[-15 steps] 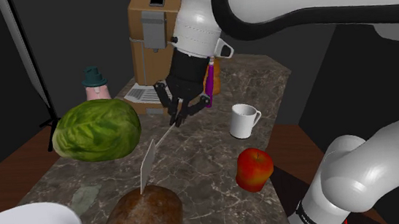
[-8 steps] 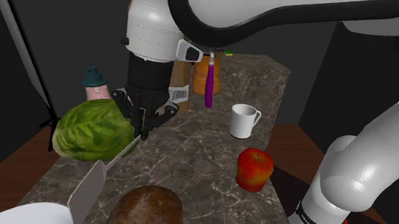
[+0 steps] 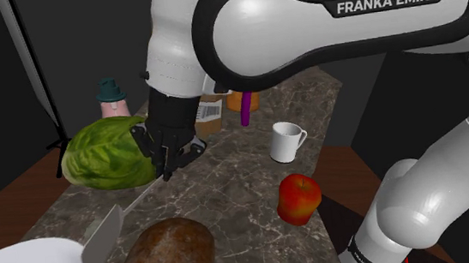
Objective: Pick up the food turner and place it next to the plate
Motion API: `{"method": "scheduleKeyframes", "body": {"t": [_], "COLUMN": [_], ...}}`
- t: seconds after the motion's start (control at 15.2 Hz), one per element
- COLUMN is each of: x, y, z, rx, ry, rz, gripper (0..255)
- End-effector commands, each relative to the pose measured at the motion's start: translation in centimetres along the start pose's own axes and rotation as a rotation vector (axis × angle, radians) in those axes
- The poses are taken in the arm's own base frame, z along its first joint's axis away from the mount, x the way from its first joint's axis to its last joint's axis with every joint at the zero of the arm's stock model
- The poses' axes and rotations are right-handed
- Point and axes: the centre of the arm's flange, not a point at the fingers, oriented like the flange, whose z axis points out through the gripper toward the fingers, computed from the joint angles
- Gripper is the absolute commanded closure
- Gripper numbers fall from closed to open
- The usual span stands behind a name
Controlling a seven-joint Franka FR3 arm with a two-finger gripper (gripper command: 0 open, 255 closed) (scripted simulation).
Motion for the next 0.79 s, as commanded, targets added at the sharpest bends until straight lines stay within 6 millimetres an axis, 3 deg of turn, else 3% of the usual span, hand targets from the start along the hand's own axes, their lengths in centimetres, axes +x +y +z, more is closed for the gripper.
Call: {"method": "scheduleKeyframes", "body": {"t": [0.0, 0.73], "x": [0.1, 0.5], "y": [0.2, 1.4], "z": [1.1, 6.8], "rx": [0.000, 0.000], "ry": [0.000, 0.000], "rz": [0.000, 0.000], "gripper": [255, 255]}}
